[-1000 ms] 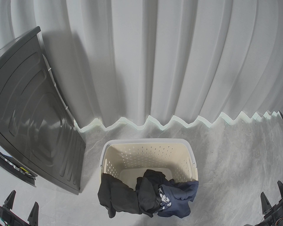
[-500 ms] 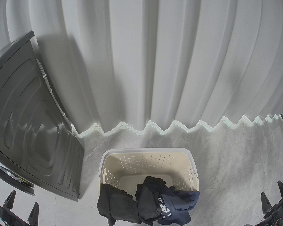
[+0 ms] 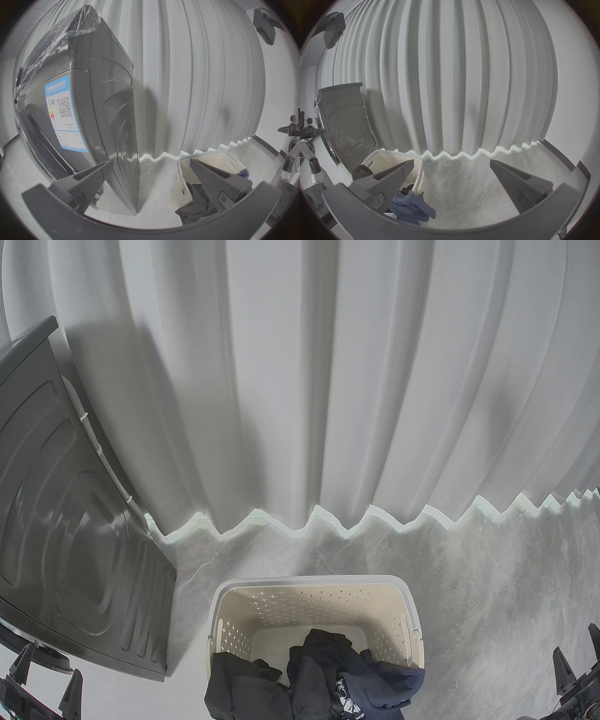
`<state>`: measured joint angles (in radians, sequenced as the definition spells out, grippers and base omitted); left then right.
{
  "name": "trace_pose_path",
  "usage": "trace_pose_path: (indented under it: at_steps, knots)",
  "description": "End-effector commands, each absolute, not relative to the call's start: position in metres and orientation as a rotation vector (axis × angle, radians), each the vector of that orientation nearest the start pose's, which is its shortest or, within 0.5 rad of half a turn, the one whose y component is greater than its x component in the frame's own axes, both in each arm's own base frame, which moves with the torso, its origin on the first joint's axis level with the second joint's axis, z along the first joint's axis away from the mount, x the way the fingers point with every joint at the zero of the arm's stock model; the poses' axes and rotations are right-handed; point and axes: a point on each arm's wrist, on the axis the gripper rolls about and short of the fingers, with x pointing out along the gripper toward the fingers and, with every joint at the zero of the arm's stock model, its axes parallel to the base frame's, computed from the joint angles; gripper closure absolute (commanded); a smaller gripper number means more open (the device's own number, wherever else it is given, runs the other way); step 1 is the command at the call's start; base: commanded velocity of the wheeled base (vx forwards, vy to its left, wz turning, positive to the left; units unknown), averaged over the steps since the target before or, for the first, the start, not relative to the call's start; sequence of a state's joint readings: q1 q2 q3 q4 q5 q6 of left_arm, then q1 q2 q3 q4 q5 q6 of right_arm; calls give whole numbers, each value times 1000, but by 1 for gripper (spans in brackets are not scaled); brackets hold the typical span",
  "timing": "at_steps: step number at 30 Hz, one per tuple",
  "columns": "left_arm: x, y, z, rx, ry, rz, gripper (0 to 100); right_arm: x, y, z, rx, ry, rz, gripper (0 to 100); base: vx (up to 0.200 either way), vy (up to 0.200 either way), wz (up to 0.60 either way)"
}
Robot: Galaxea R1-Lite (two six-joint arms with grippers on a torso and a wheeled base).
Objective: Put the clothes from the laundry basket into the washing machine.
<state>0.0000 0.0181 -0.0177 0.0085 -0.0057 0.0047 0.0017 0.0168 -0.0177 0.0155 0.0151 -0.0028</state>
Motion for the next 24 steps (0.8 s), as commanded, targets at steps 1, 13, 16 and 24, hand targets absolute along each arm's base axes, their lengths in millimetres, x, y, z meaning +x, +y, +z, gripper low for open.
trace_pose_path:
  at_steps: [1, 13, 16, 24]
  knots:
    - [-23, 0, 75, 5, 8, -6, 0, -23, 0, 76, -5, 11, 17, 0, 0, 0, 0]
    - [-23, 0, 75, 5, 8, -6, 0, -23, 0, 76, -3, 11, 17, 0, 150, 0, 0]
    - [-23, 0, 75, 5, 8, -6, 0, -23, 0, 76, -5, 11, 17, 0, 0, 0, 0]
    - [-23, 0, 75, 6, 8, -6, 0, -23, 0, 76, -5, 11, 17, 0, 0, 0, 0]
